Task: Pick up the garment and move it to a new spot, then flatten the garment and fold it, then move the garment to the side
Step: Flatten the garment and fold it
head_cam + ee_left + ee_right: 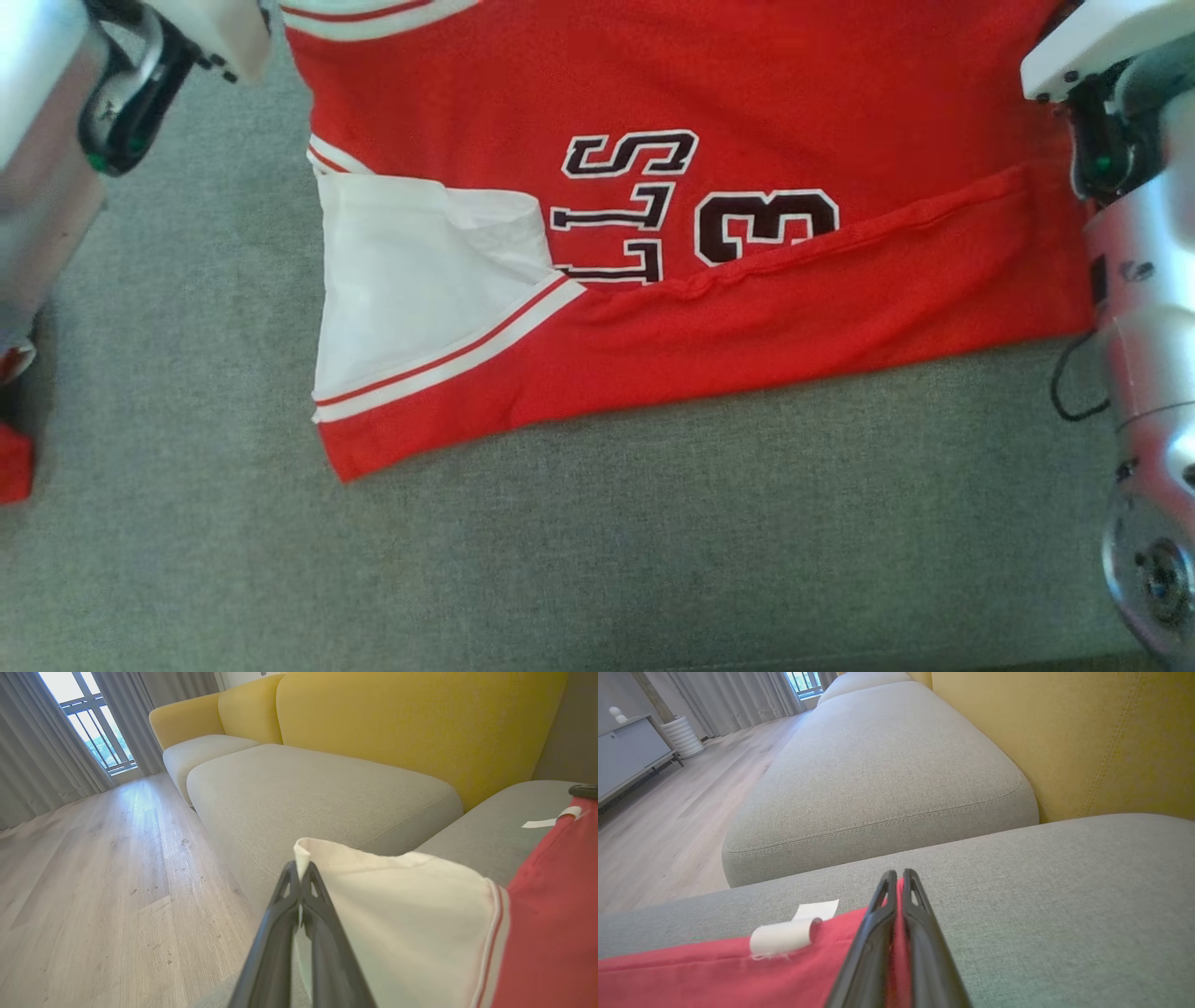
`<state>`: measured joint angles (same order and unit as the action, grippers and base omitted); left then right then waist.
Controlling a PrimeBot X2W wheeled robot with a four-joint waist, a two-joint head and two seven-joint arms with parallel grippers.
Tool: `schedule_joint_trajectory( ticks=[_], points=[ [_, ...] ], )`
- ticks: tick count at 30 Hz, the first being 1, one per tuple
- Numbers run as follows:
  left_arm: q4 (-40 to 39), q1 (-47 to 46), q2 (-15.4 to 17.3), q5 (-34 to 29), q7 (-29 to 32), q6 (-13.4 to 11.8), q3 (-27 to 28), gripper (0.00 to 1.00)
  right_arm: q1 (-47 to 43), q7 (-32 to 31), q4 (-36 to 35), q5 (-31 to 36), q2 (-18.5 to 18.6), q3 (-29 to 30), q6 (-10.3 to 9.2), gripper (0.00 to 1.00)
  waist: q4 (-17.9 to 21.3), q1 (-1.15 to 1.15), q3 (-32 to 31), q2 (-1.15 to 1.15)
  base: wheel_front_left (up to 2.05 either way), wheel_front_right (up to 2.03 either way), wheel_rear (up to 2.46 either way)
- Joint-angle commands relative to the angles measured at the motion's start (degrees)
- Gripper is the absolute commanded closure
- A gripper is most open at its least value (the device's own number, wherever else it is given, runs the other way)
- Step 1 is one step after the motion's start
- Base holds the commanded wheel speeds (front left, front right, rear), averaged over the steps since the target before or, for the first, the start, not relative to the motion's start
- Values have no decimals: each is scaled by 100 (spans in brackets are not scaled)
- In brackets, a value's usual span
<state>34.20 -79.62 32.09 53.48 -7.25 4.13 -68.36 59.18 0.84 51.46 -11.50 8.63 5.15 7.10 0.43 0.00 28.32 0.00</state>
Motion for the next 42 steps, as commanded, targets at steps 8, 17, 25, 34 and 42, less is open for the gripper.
schedule_joint_trajectory(
  ticks=[8, 17, 25, 34, 42],
  points=[
    [-321, 52, 445, -38, -73, 141, 21, 100, -275, -119, -224, -549, 349, -703, 39, 100, -79, 0, -328, 0, 0, 0, 0],
    [-1939, 1018, 1293, 445, 636, 46, -208, 100, -1254, -752, -697, -1459, 852, -1409, 39, 100, -134, 0, -917, 0, 0, 0, 0],
    [-3409, 1693, 2046, 680, 1345, -271, -359, 100, -1948, -1419, -1172, -2043, 1184, -1719, 39, 100, -130, 0, -1227, 0, 0, 0, 0],
    [-4237, 2248, 2322, 725, 1868, -422, -444, 100, -2466, -2133, -1612, -2300, 1468, -1790, 39, 100, -169, 0, -1288, 0, 0, 0, 0],
    [-4486, 2555, 2441, 761, 2284, -323, -472, 100, -2780, -2806, -1920, -2364, 1558, -1775, 39, 100, -109, 0, -1361, 0, 0, 0, 0]
  ],
)
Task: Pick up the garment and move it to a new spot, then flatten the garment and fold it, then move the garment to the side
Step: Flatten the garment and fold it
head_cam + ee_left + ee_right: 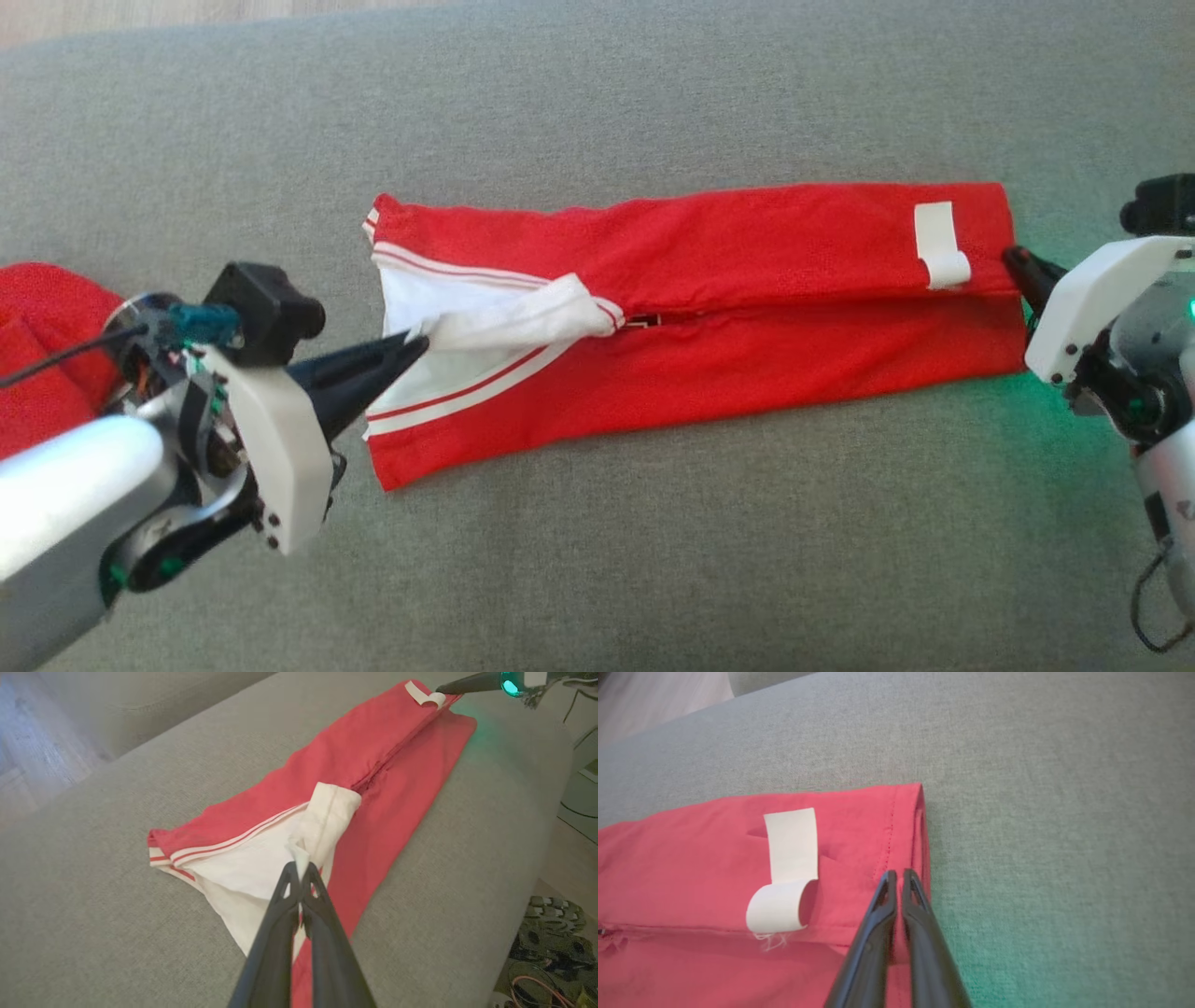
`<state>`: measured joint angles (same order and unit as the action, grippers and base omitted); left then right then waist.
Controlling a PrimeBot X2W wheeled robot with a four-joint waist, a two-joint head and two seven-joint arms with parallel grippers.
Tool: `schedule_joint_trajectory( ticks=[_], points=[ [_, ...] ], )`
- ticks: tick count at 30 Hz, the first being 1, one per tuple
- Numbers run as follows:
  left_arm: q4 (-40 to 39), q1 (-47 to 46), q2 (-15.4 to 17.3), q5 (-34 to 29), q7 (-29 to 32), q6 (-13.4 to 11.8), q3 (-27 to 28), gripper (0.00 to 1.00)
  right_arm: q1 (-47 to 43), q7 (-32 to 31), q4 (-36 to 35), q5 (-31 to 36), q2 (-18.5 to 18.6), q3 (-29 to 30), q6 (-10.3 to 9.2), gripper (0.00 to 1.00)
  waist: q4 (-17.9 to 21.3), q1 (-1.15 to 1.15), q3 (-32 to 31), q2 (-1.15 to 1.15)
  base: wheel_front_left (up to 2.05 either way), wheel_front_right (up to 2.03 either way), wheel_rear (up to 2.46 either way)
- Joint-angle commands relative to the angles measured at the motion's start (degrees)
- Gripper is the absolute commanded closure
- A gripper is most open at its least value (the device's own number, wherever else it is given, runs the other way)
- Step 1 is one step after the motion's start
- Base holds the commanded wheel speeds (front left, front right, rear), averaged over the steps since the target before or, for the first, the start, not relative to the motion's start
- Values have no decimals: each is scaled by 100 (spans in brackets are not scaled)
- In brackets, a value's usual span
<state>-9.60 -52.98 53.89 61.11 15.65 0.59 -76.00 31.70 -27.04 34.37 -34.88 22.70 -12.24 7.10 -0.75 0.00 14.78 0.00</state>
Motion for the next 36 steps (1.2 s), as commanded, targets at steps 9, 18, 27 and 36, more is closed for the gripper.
schedule_joint_trajectory(
  ticks=[9, 18, 27, 36],
  points=[
    [-112, 183, 193, -119, 174, 37, 279, 100, -280, -761, -580, -128, 176, 116, 39, 100, 108, 0, -27, 0, 0, 0, 0],
    [202, 292, -13, -238, -297, -298, 531, 0, -391, -748, -1047, -23, 4, 559, 39, 0, 162, 0, -38, 0, 0, 0, 0],
    [625, 511, -450, 283, -2451, -1220, 1864, 0, -240, 994, -1832, 301, -483, 1020, 39, 0, 202, 0, -156, 0, 0, 0, 0],
    [874, 1738, -1474, -1, -3061, -1643, 3614, 0, -649, 2749, -2380, 1476, -1261, 972, 39, 0, 252, 0, -276, 0, 0, 0, 0]
  ],
)
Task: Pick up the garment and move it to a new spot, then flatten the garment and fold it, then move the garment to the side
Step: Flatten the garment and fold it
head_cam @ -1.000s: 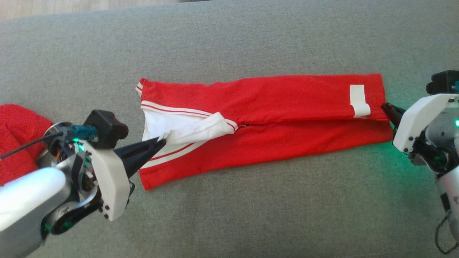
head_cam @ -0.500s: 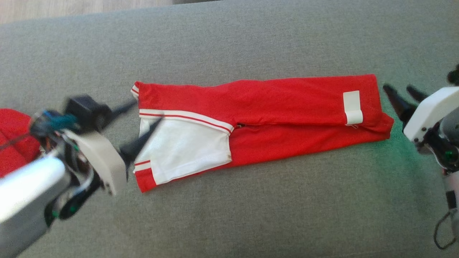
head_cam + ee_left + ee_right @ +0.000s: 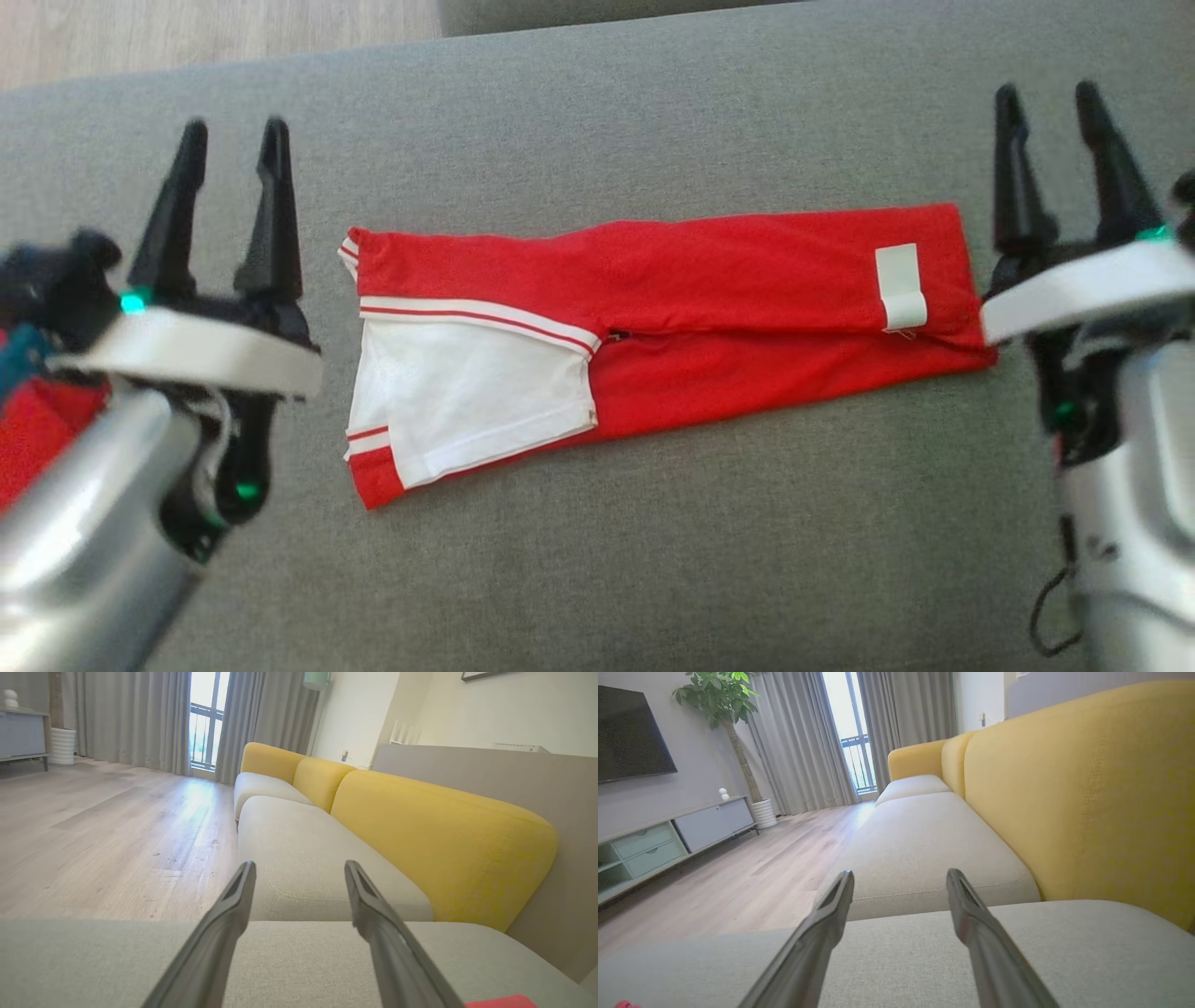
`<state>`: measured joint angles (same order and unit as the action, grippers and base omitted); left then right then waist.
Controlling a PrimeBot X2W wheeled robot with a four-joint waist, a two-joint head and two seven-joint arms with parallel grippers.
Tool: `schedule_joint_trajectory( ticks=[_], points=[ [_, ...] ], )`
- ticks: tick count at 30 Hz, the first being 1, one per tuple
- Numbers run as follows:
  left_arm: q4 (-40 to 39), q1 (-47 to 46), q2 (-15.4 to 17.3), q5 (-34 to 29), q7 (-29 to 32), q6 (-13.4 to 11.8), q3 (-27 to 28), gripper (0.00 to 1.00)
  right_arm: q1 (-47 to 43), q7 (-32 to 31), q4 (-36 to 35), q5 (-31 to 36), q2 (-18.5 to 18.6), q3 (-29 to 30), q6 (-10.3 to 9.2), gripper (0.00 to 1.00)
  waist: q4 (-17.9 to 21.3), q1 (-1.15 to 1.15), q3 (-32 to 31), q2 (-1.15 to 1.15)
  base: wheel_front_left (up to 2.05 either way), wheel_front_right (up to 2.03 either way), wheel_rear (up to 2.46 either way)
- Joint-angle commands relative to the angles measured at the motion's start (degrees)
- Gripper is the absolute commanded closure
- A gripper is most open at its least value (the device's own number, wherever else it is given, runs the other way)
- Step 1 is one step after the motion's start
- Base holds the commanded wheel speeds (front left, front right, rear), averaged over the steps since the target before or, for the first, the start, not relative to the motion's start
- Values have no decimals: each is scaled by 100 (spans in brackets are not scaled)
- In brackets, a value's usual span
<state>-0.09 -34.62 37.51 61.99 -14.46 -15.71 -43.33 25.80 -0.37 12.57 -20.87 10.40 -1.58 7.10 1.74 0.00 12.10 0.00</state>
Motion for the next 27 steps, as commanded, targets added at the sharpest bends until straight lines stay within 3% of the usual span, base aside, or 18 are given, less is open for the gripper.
schedule_joint_trajectory(
  ticks=[1, 6, 12, 19, 27],
  points=[
    [-46, 115, 15, -241, -51, 11, 525, 0, -144, 223, -194, 233, -131, -77, 39, 0, 5, 0, -21, 0, 0, 0, 0],
    [252, 1065, -724, -1063, -52, 320, 1166, 0, -555, 676, 49, 819, -546, -16, 39, 0, 7, 0, -75, 0, 0, 0, 0],
    [623, 1801, -1504, -2089, -53, 764, 1803, 0, -898, 1011, 470, 1008, -733, 59, 39, 0, -41, 0, -113, 0, 0, 0, 0],
    [1103, 2007, -2023, -2781, -53, 1369, 2412, 0, -837, 1203, 771, 1133, -750, 14, 39, 0, -97, 0, -114, 0, 0, 0, 0],
    [1378, 1953, -2315, -3064, -53, 1776, 2561, 0, -559, 1033, 1402, 1251, -751, 796, 39, 0, -167, 0, 84, 0, 0, 0, 0]
  ],
)
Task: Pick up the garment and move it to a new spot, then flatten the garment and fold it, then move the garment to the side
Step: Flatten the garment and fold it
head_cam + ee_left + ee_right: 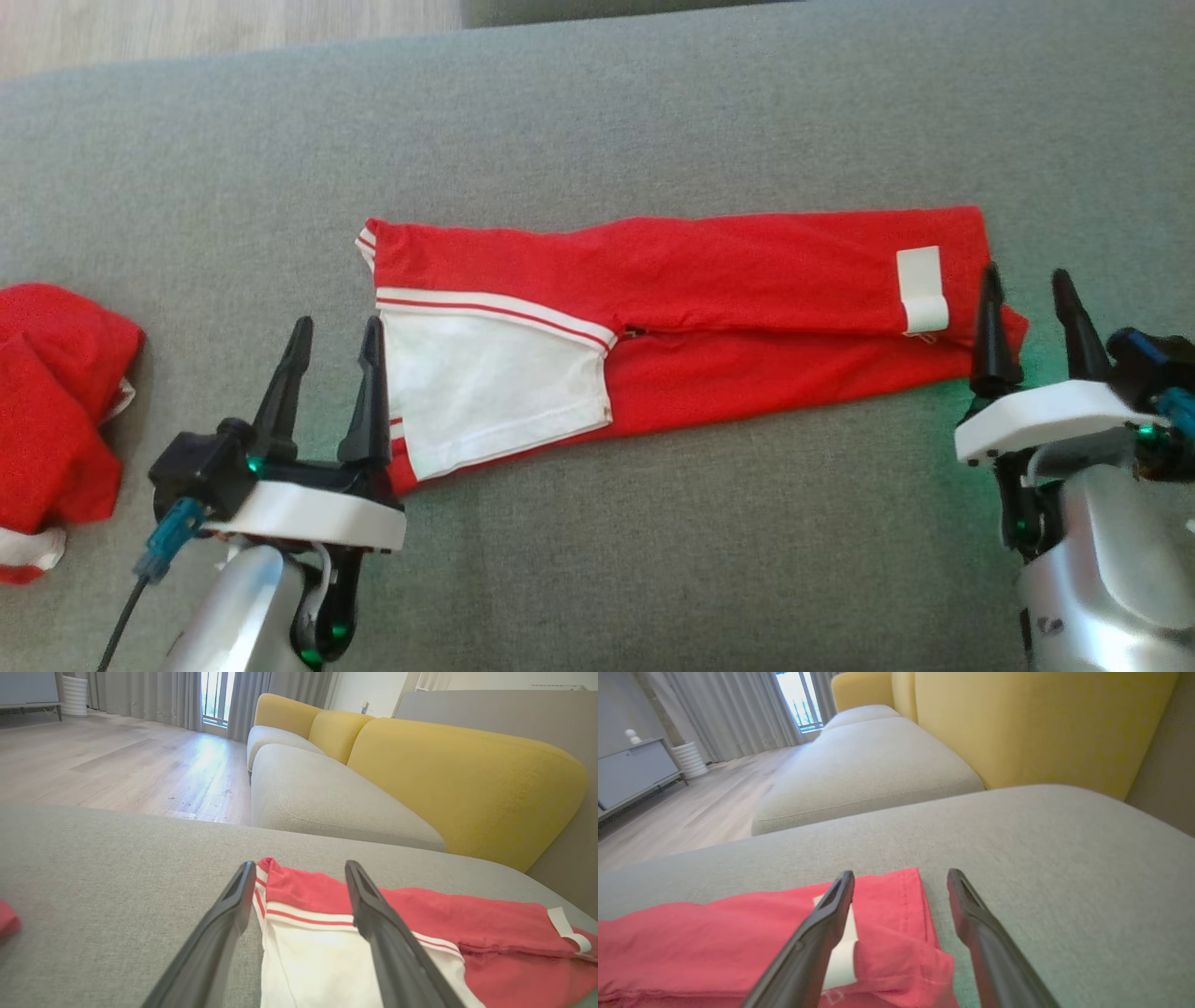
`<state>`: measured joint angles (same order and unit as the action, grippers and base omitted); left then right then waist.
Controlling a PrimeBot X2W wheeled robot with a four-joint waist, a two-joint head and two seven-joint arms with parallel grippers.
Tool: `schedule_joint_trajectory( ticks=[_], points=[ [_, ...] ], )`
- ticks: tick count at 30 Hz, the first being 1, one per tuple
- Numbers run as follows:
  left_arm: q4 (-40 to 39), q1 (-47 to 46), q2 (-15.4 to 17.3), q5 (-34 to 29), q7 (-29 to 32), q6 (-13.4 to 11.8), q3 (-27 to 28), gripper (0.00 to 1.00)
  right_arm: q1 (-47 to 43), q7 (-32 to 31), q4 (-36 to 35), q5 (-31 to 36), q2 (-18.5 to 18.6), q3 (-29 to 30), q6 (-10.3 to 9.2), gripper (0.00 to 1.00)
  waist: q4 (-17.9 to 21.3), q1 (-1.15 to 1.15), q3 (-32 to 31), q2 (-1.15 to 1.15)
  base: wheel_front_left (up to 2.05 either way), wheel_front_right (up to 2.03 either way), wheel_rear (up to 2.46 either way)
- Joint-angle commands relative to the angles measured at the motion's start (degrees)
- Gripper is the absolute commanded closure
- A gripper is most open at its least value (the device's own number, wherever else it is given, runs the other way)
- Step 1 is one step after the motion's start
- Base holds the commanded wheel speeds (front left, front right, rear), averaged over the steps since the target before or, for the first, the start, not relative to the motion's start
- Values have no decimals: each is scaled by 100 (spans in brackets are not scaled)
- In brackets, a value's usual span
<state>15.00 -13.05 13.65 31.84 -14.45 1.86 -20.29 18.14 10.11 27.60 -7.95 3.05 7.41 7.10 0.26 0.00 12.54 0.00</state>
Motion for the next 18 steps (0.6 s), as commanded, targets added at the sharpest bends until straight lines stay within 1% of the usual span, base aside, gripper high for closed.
schedule_joint_trajectory(
  ticks=[1, 3, 4, 10, 14, 18],
  points=[
    [-102, -215, 45, -73, -54, 54, 270, 0, 256, -48, 54, -142, -16, -28, 39, 0, -29, 0, 70, 0, 0, 0, 0],
    [-47, -240, 6, -115, -54, 116, 292, 0, 368, -87, 423, -340, -16, 79, 39, 0, -41, 0, 133, 0, 0, 0, 0],
    [-47, -240, 6, -115, -54, 116, 292, 0, 368, -87, 423, -340, -16, 79, 39, 0, -41, 0, 133, 0, 0, 0, 0],
    [70, -359, -45, -228, -54, 237, 349, 0, 753, -17, 1567, -402, -17, 307, 39, 0, -77, 0, 289, 0, 0, 0, 0],
    [110, -423, -51, -268, -54, 283, 432, 0, 981, 91, 2201, -618, -17, 106, 39, 0, -76, 0, 336, 0, 0, 0, 0],
    [137, -438, -87, -302, -54, 295, 542, 0, 1157, 226, 2631, -858, -17, -219, 39, 0, -53, 0, 357, 0, 0, 0, 0]
  ],
)
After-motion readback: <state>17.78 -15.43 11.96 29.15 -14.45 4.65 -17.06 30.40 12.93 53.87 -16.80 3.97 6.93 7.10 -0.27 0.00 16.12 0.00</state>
